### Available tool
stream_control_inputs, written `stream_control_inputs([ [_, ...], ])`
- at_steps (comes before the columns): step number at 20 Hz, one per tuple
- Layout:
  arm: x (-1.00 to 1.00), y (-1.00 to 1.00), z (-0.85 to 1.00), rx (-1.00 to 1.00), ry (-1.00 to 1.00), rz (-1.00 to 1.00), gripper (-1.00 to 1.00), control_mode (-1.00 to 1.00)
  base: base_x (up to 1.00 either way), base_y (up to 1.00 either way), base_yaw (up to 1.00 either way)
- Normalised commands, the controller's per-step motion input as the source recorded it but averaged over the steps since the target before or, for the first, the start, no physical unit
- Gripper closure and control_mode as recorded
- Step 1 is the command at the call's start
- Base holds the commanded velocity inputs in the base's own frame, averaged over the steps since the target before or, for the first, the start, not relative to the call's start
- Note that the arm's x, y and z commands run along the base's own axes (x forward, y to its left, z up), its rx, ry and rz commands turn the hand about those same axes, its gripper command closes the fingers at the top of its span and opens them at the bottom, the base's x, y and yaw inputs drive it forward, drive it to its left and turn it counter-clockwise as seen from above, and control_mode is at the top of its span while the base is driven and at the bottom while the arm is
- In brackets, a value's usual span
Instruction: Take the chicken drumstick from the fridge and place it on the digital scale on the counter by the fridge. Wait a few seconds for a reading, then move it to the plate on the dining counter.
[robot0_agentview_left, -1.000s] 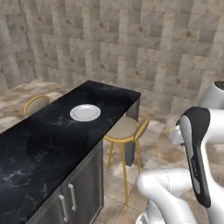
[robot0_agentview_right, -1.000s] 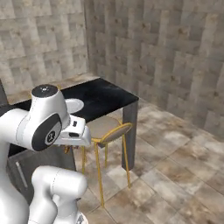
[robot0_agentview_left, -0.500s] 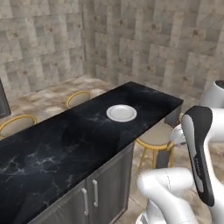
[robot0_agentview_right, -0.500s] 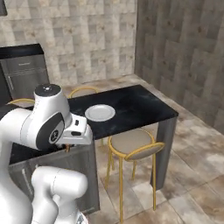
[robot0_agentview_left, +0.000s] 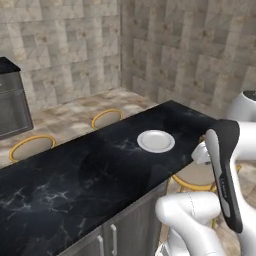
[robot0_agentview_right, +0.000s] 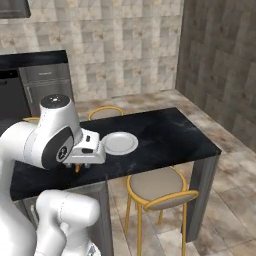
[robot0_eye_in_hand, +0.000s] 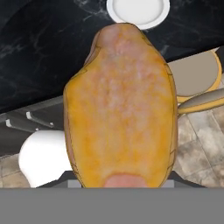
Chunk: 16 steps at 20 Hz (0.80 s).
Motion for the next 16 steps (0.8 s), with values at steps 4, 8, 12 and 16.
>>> stream_control_inputs([
  [4,0.0,0.0,0.0,0.0,0.0,0.0,1.0,1.0,0.51,-0.06,0.0],
  [8,0.0,0.0,0.0,0.0,0.0,0.0,1.0,1.0,0.96,0.03,0.02],
  [12,0.0,0.0,0.0,0.0,0.0,0.0,1.0,1.0,1.0,-0.43,0.3],
  [16,0.0,0.0,0.0,0.0,0.0,0.0,1.0,1.0,0.66,-0.16,0.12],
])
